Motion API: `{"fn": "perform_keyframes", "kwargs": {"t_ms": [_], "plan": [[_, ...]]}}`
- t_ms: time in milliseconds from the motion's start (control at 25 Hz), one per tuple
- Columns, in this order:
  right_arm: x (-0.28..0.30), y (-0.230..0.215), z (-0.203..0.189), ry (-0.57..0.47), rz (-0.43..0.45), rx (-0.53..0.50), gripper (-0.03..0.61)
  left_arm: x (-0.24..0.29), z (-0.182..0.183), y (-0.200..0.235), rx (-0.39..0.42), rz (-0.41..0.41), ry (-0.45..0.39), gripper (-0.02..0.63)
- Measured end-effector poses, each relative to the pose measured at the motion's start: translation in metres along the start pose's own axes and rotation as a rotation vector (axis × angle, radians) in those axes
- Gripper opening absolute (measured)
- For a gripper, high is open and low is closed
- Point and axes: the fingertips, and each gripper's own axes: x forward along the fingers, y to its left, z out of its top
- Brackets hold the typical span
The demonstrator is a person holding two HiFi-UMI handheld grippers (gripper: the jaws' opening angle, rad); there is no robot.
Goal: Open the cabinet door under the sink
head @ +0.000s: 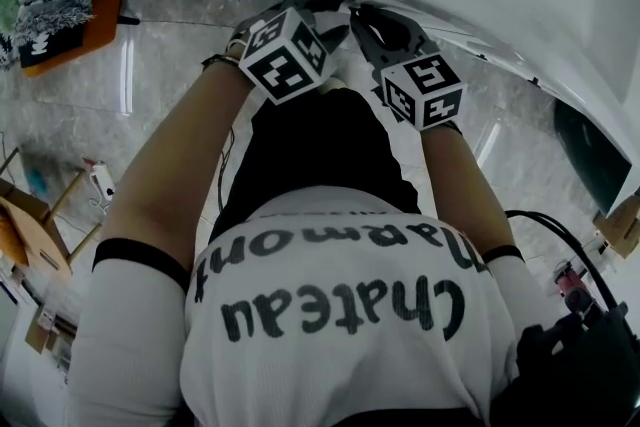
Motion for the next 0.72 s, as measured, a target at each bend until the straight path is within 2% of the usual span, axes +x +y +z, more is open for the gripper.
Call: {"fn": "perform_keyframes", "kwargs": {"t_ms": [200,720], "plan": [[-0.005,0.005,-0.005,0.02,0.014,-0.019,0.038,-0.004,-0.004,-0.009,0.001,-0.035,0.026,0.132],[-0.016,0.024,-0.024,0.132,0.045,-0.039,0.04,-0.013,-0.022,-0.026,0.015,-0.049,0.127,0.132]]}}
